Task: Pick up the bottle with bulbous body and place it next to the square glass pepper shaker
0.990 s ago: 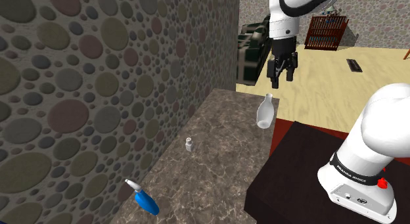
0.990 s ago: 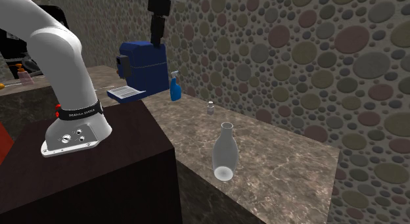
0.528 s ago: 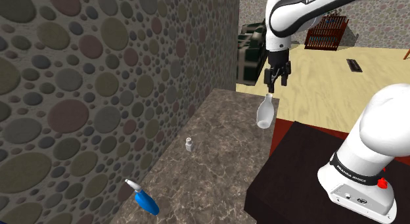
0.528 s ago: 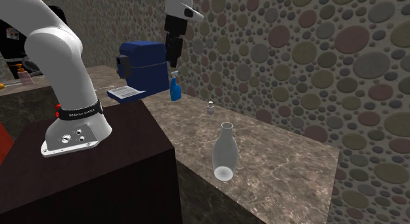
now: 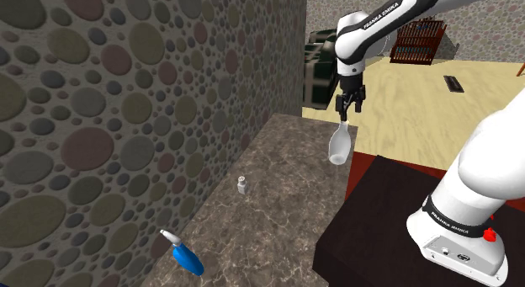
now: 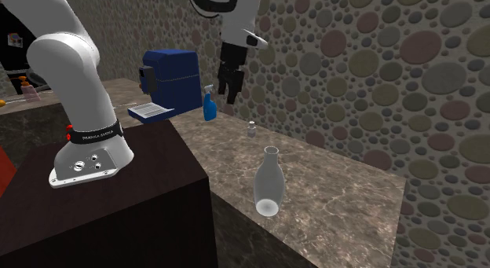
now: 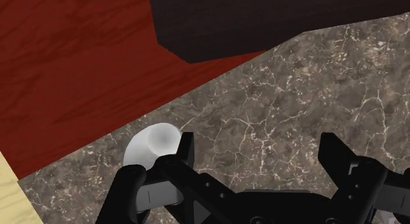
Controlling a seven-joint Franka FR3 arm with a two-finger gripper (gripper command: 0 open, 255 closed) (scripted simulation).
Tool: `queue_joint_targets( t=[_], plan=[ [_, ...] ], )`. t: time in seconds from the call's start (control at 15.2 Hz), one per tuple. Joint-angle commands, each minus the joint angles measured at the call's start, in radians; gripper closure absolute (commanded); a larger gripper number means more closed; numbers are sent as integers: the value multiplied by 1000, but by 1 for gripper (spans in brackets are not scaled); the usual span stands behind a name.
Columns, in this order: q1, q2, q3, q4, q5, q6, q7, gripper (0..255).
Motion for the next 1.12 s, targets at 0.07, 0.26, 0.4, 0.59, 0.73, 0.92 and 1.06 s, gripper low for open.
queue_joint_targets(
  t=[0.07, 0.26, 0.4, 0.59, 0.73, 0.92, 1.06],
  plan=[
    [-12, 118, -28, 51, 11, 72, -54, 0],
    [-28, 232, -50, 111, 32, 129, -110, 0],
    [-42, 308, -59, 157, 52, 161, -148, 0],
    [-68, 423, -64, 236, 86, 200, -203, 0],
    [-90, 499, -63, 294, 109, 220, -237, 0],
    [-126, 612, -56, 391, 141, 240, -283, 0],
    [-136, 639, -52, 405, 148, 254, -292, 0]
  ],
)
